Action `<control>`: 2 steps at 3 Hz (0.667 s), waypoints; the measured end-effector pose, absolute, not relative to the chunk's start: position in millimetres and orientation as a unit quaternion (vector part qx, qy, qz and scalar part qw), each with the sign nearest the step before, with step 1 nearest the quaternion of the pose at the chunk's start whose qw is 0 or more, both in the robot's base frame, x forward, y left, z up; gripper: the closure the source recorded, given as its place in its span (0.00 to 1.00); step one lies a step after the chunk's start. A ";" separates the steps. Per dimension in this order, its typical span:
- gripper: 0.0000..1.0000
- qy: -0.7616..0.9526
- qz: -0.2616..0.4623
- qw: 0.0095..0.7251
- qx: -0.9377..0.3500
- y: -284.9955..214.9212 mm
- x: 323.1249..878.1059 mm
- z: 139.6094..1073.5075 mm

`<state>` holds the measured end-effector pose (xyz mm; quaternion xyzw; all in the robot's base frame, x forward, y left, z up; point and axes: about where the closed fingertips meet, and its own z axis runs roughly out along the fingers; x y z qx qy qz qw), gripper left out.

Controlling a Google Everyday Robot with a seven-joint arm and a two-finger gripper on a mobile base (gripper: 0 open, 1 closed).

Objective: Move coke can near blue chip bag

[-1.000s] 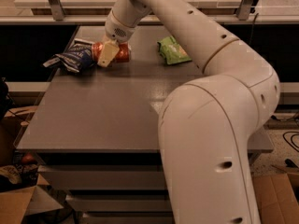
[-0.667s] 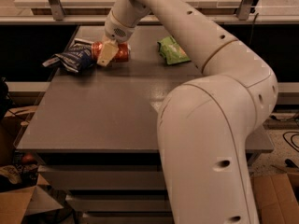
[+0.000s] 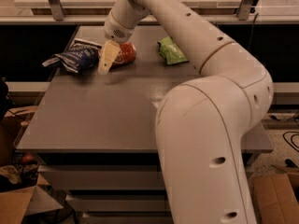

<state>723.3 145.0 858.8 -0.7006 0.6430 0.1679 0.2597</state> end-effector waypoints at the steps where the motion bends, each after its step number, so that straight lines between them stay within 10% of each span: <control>1: 0.00 0.638 0.168 0.262 -0.705 144.3 721.8 866.3; 2: 0.00 0.631 0.170 0.264 -0.709 141.3 717.2 878.3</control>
Offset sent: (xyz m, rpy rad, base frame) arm -0.0117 -0.0145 0.0464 0.0204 -0.0287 0.0466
